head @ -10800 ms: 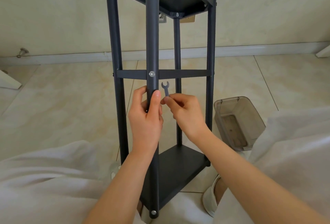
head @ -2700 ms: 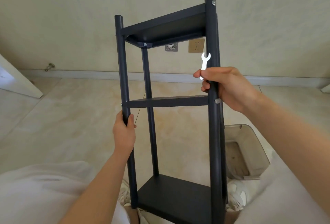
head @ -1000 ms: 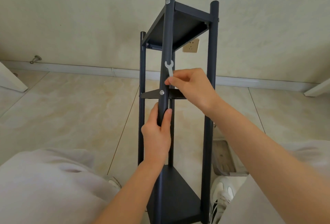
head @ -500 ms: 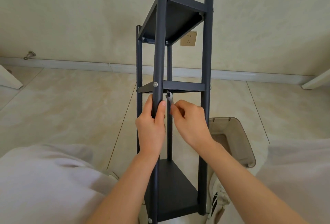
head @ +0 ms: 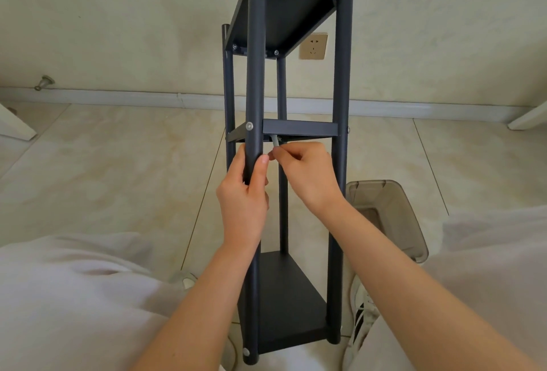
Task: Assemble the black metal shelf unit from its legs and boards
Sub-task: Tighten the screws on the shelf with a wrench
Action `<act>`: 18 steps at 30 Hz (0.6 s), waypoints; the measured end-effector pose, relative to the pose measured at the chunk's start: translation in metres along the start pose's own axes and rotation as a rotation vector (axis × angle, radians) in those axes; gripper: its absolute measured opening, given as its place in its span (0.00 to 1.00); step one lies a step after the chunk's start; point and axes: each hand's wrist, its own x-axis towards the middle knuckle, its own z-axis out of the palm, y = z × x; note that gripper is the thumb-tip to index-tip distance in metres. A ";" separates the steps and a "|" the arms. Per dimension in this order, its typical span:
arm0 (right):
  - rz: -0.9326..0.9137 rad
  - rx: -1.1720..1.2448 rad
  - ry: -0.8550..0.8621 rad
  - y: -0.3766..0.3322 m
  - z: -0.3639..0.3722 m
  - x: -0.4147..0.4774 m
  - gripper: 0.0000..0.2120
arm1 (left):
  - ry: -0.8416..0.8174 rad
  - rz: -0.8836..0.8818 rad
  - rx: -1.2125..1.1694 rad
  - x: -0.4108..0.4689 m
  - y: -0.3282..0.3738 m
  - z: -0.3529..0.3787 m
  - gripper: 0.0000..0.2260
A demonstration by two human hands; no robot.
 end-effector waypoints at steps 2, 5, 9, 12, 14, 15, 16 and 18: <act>-0.005 0.020 0.013 -0.002 0.000 0.001 0.10 | -0.001 0.000 0.003 0.000 0.000 0.000 0.14; -0.012 0.029 0.017 -0.005 -0.002 0.002 0.09 | -0.003 0.006 0.003 -0.001 0.001 -0.001 0.15; -0.015 0.013 -0.031 -0.009 -0.003 0.004 0.10 | -0.011 0.008 -0.004 -0.001 0.001 -0.002 0.15; -0.036 -0.009 -0.051 -0.012 -0.002 0.005 0.12 | -0.013 0.001 -0.012 0.000 0.001 -0.004 0.16; -0.049 -0.015 -0.065 -0.013 -0.002 0.006 0.12 | -0.017 0.004 -0.015 0.000 0.001 -0.005 0.21; -0.051 -0.018 -0.068 -0.013 -0.002 0.006 0.12 | -0.020 0.004 -0.018 -0.001 0.002 -0.006 0.23; -0.050 -0.021 -0.071 -0.013 -0.003 0.006 0.11 | -0.022 0.002 -0.021 -0.001 0.002 -0.006 0.24; -0.047 -0.030 -0.081 -0.014 -0.004 0.007 0.12 | -0.023 0.000 -0.027 -0.001 0.002 -0.006 0.24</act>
